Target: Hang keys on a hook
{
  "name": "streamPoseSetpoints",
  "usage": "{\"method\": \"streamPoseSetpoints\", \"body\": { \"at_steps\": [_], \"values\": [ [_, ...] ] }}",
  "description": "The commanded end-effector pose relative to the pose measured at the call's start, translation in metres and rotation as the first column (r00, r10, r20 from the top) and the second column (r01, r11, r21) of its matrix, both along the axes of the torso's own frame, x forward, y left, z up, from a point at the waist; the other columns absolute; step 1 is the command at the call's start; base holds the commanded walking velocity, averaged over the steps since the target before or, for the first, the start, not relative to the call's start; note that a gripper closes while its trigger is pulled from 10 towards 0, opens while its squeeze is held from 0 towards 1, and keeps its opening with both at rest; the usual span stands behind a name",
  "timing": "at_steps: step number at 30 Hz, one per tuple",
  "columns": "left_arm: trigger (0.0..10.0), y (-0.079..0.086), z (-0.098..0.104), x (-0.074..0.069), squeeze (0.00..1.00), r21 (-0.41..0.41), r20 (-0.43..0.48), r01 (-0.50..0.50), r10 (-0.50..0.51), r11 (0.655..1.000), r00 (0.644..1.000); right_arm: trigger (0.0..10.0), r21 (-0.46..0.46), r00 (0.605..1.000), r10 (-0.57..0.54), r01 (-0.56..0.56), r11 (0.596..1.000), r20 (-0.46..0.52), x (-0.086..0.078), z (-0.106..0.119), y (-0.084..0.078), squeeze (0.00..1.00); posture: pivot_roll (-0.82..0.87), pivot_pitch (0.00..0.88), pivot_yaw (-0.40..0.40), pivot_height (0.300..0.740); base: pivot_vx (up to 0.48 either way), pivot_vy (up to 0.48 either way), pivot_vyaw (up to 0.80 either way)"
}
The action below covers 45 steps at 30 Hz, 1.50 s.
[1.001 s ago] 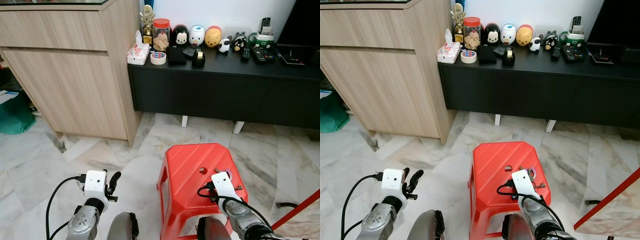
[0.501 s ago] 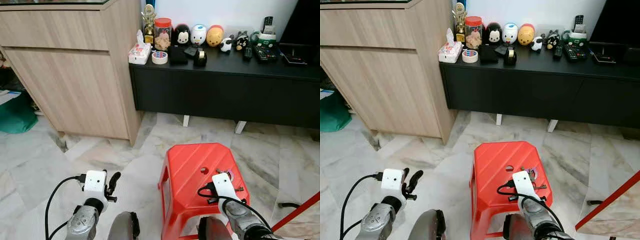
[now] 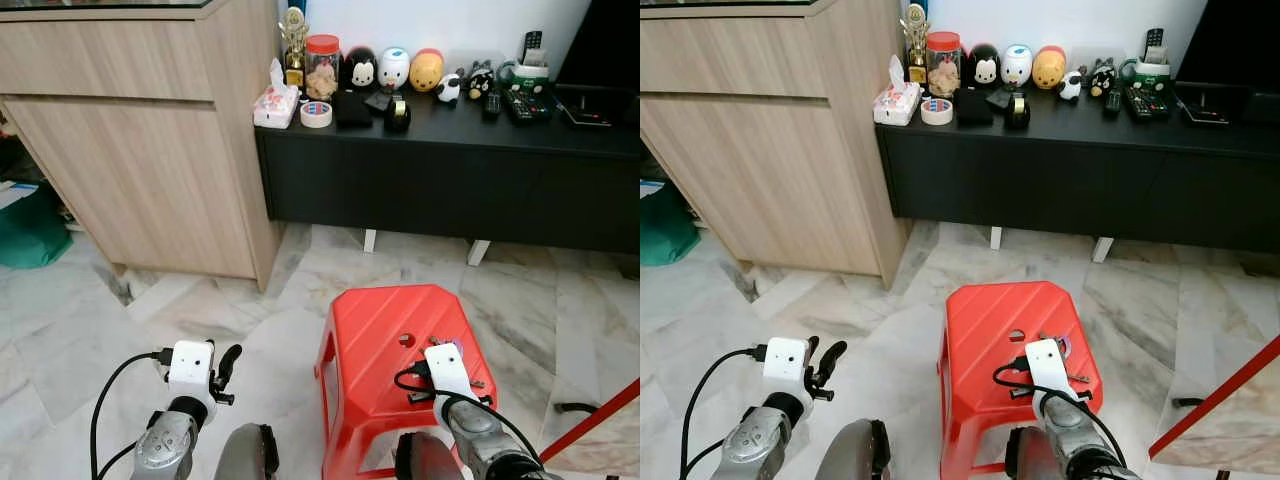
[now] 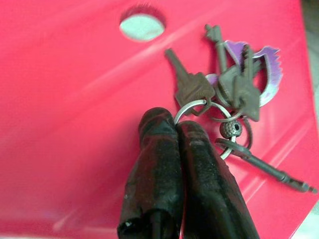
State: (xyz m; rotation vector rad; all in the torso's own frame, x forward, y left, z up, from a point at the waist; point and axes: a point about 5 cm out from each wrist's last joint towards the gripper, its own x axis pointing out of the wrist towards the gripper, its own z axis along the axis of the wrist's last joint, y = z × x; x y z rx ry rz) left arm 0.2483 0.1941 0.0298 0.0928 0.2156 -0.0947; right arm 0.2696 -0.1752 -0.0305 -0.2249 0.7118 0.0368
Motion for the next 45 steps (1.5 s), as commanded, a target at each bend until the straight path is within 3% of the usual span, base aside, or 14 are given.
{"method": "streamPoseSetpoints", "body": {
  "at_steps": [1, 14, 19, 22, 23, 26, 34, 40, 41, 42, 45],
  "values": [
    [10.0, 0.0, -0.003, 0.0, 0.0, 0.017, -0.022, 0.002, -0.002, 1.0, 1.0, 0.0, 0.017, 0.997, -0.018, 0.017, 1.0, 0.07, 0.011, 0.011, 0.002, 0.0, 0.05, 0.042, 0.023, 0.594, 0.0, 0.0, 0.0],
    [10.0, 0.0, -0.004, 0.0, 0.0, 0.015, -0.022, -0.006, 0.007, 1.0, 1.0, 0.0, 0.053, 0.986, -0.073, 0.066, 0.996, 0.152, 0.02, 0.02, -0.002, 0.0, 0.04, 0.037, 0.014, 0.594, 0.0, 0.0, 0.0],
    [10.0, 0.0, -0.004, 0.001, 0.0, 0.016, -0.024, -0.01, 0.01, 1.0, 1.0, 0.0, 0.195, 0.97, -0.126, 0.085, 0.977, 0.207, 0.021, 0.024, 0.006, 0.0, 0.04, 0.039, 0.013, 0.594, 0.0, 0.0, 0.0],
    [10.0, 0.0, -0.005, 0.001, 0.0, 0.016, -0.024, -0.011, 0.011, 1.0, 1.0, 0.0, 0.326, 0.947, -0.214, 0.129, 0.936, 0.24, 0.023, 0.029, 0.008, 0.0, 0.04, 0.037, 0.013, 0.594, 0.0, 0.0, 0.0],
    [10.0, 0.001, -0.005, 0.001, 0.0, 0.018, -0.025, -0.012, 0.012, 1.0, 1.0, 0.0, 0.422, 0.925, -0.284, 0.159, 0.893, 0.252, 0.025, 0.032, 0.009, 0.0, 0.04, 0.037, 0.013, 0.594, 0.0, 0.0, 0.0],
    [10.0, 0.001, -0.005, 0.001, 0.0, 0.021, -0.024, -0.012, 0.013, 1.0, 1.0, 0.0, 0.532, 0.886, -0.376, 0.188, 0.826, 0.27, 0.026, 0.037, 0.006, 0.0, 0.03, 0.035, 0.012, 0.594, 0.0, 0.0, 0.0],
    [10.0, -0.002, -0.005, 0.004, 0.0, 0.021, -0.021, -0.008, 0.009, 1.0, 1.0, 0.0, 0.625, 0.838, -0.406, 0.103, 0.774, 0.365, 0.029, 0.051, 0.006, 0.0, 0.02, 0.027, 0.005, 0.594, 0.0, 0.0, 0.0],
    [10.0, -0.003, -0.004, 0.007, 0.0, 0.025, -0.009, -0.019, 0.019, 1.0, 1.0, 0.0, 0.625, 0.788, -0.401, 0.027, 0.78, 0.467, 0.026, 0.064, 0.005, 0.0, 0.02, 0.02, -0.014, 0.594, 0.0, 0.0, 0.0],
    [10.0, -0.003, -0.005, 0.007, 0.0, 0.025, -0.009, -0.021, 0.021, 0.999, 1.0, 6.7, 0.589, 0.771, -0.37, -0.008, 0.808, 0.519, 0.024, 0.07, 0.005, 0.0, 0.02, 0.016, -0.017, 0.594, 0.0, 0.0, 0.0],
    [10.0, -0.004, -0.005, 0.007, 0.0, 0.025, -0.01, -0.022, 0.022, 0.999, 1.0, 10.0, 0.579, 0.761, -0.362, -0.022, 0.815, 0.538, 0.023, 0.073, 0.005, 0.0, 0.02, 0.015, -0.018, 0.594, 0.0, 0.0, 0.0],
    [10.0, -0.005, -0.006, 0.007, 0.0, 0.021, -0.011, -0.028, 0.028, 0.999, 1.0, 10.0, 0.596, 0.721, -0.406, -0.012, 0.803, 0.561, 0.022, 0.082, -0.001, 0.0, 0.01, 0.009, -0.023, 0.594, 0.0, 0.0, 0.0]
  ]
}}
